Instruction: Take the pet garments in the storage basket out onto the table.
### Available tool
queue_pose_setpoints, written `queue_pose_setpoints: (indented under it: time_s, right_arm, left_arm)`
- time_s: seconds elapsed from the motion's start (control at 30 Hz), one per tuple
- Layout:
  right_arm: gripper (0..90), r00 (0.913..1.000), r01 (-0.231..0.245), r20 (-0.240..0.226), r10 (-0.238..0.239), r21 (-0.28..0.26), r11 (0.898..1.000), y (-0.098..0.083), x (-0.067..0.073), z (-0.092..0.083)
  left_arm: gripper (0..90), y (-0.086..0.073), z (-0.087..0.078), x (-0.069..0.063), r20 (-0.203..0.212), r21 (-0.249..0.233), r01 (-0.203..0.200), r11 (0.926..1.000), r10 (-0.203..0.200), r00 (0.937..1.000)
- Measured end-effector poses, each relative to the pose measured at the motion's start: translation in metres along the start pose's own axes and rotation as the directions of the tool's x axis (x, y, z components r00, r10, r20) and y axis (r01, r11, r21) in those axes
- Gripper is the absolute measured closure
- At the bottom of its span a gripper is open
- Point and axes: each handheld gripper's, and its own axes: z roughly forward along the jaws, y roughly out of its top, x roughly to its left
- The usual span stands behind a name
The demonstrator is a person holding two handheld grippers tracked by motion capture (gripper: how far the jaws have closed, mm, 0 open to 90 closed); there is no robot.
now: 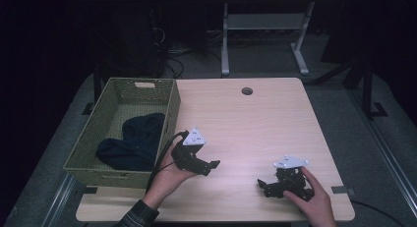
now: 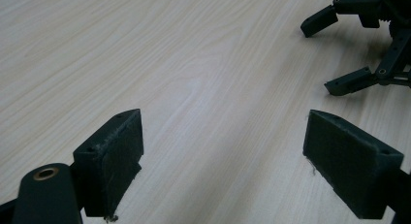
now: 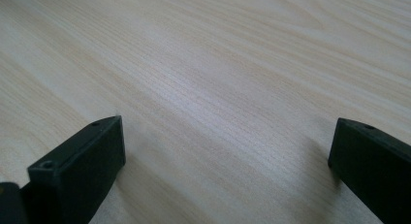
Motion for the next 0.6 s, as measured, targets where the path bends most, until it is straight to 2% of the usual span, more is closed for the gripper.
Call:
queue_pose_setpoints:
  time_s: [0.37,0.6]
  right_arm:
    - [0.0,1.0,0.0,0.0,0.0,0.0,1.0,0.0,0.0,0.0]
    - [0.0,1.0,0.0,0.0,0.0,-0.001,1.0,0.0,0.0,0.0]
  left_arm:
    - [14.2,0.009,-0.009,0.006,-0.005,-0.017,0.002,0.9998,-0.002,1.0]
    - [14.1,0.018,-0.015,0.008,-0.014,-0.022,-0.017,0.9996,0.017,0.9998]
